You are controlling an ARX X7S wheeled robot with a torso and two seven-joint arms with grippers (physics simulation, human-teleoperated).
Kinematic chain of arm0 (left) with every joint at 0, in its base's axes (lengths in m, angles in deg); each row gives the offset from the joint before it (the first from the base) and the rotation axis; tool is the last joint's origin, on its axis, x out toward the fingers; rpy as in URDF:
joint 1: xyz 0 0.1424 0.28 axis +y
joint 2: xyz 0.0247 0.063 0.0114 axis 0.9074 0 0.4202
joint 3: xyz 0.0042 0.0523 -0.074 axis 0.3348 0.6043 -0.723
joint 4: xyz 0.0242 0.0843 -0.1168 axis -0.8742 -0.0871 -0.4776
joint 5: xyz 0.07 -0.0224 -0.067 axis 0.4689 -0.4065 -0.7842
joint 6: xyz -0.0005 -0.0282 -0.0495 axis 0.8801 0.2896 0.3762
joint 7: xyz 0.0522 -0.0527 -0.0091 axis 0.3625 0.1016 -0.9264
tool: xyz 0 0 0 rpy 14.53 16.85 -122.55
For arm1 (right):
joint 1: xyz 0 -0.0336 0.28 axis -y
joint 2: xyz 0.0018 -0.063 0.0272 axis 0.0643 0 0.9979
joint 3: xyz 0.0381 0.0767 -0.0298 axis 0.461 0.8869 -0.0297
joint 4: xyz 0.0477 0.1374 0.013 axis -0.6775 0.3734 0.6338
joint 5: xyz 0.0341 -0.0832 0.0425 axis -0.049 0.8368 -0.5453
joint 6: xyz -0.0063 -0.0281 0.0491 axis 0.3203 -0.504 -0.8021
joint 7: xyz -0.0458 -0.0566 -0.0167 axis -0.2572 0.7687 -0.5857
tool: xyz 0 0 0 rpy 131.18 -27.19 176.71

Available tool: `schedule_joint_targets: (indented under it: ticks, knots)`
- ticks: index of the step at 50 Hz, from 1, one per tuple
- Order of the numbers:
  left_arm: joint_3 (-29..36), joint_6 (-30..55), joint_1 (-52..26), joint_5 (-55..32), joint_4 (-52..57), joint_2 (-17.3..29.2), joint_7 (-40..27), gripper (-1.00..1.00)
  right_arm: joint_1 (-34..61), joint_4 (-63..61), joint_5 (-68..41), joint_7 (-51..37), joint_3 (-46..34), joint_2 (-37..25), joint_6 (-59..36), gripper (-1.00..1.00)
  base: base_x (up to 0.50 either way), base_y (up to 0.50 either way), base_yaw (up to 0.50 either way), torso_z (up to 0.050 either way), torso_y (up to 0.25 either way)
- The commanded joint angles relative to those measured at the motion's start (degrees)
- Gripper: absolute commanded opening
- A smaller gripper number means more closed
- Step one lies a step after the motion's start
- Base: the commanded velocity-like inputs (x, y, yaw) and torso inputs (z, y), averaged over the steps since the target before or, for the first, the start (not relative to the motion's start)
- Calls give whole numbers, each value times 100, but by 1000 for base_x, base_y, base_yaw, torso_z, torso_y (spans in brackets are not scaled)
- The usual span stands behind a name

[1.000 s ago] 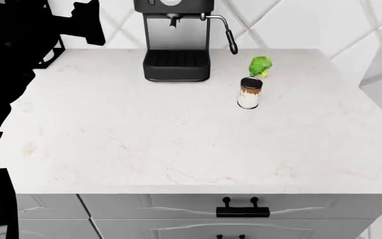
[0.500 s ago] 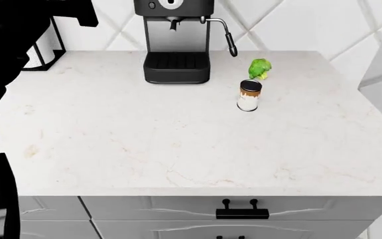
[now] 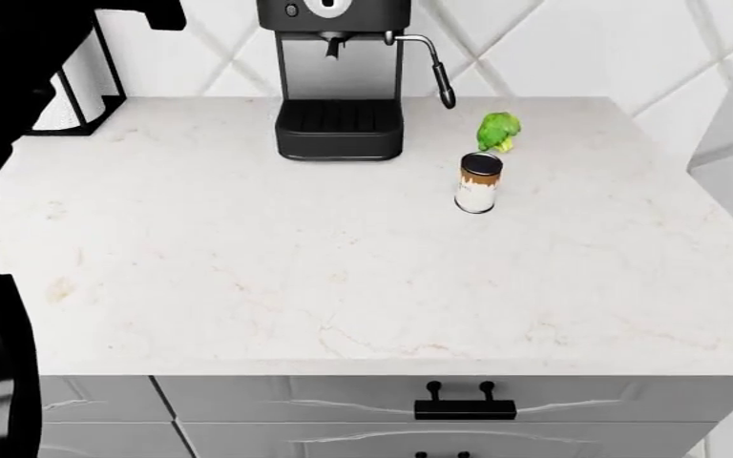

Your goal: Pick the cans from the counter and place them in their designated side in the cabinet.

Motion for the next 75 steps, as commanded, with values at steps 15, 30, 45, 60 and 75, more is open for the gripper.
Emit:
schedule_joint_targets:
  ticks: [15,30,45,60,75]
  knots:
    - [50,-309,-285,93,-548,-80,27,100,59,105,131,-21,32,33,233,-100,0,0,0,11,0]
    - [161,-535,-483,258,-886,-20,44,100,59,105,131,-21,32,33,233,-100,-5,-214,0,0,0]
    - [310,-1128,-701,541,-1683,54,162,100,59,105,131,-21,32,33,233,-100,-4,-167,0,0,0]
    - [906,-1024,-1694,822,-2788,737,1331,100,59,105,131,-21,32,33,233,-100,0,0,0,0,1]
    - [1675,-846,-2495,1156,-3787,804,2213,100,59,105,131,-21,32,33,233,-100,0,0,0,0,1]
